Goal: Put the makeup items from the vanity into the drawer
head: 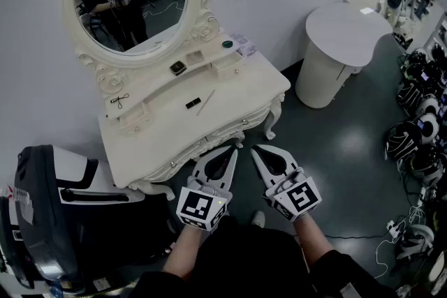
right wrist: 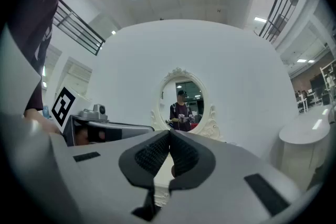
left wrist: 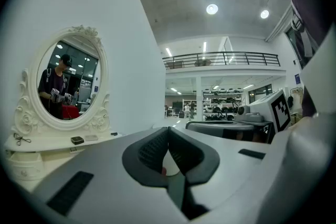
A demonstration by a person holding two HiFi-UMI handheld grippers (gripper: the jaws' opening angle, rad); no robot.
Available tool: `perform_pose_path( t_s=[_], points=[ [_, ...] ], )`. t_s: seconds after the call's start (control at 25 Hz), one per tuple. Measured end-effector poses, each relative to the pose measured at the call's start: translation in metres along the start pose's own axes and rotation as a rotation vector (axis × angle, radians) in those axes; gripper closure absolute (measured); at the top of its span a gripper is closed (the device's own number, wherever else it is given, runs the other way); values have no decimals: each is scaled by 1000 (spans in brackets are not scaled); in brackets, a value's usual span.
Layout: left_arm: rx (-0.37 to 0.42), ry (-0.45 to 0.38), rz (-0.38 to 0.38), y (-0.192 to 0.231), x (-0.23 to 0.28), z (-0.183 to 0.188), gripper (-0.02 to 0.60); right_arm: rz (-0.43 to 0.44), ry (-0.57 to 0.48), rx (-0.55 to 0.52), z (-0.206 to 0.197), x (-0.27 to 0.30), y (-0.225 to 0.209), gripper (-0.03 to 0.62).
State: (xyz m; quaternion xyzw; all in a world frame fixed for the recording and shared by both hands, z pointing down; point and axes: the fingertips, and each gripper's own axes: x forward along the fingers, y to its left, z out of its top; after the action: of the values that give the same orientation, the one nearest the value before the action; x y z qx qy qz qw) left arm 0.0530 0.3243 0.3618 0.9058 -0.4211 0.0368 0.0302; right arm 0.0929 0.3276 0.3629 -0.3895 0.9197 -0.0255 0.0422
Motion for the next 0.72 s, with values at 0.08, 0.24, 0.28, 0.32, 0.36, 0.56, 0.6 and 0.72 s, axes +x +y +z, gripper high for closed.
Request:
perform_pose_path(
  t_s=[0.08, 0.24, 0.28, 0.32, 0.36, 0.56, 0.6, 0.72],
  points=[
    [-2, 4, 0, -6, 1, -2, 566, -2, -1, 3, -1, -6, -2, 571],
    [-4, 8, 4, -17, 2, -5, 566, -2, 3, 5, -3, -17, -5, 571],
    [-5, 9, 5, -19, 2, -5, 566, -1, 4, 6, -4, -19, -6, 571],
    [-5, 10, 6, -22, 2, -5, 566, -1, 3, 7, -4, -21, -7, 571],
    [-6, 12, 9, -23, 2, -6, 566, 2, 2, 9, -3, -23, -8, 571],
    [-8, 24, 35, -31, -1, -10, 566, 40, -3, 35, -2, -34, -8, 571],
    [-9, 28, 42, -33, -2, -11, 566, 46, 0, 37, -3, -36, -7, 571],
    [-13, 41, 63, -36, -5, -17, 566, 71, 14, 46, -10, -40, -5, 571]
  ],
)
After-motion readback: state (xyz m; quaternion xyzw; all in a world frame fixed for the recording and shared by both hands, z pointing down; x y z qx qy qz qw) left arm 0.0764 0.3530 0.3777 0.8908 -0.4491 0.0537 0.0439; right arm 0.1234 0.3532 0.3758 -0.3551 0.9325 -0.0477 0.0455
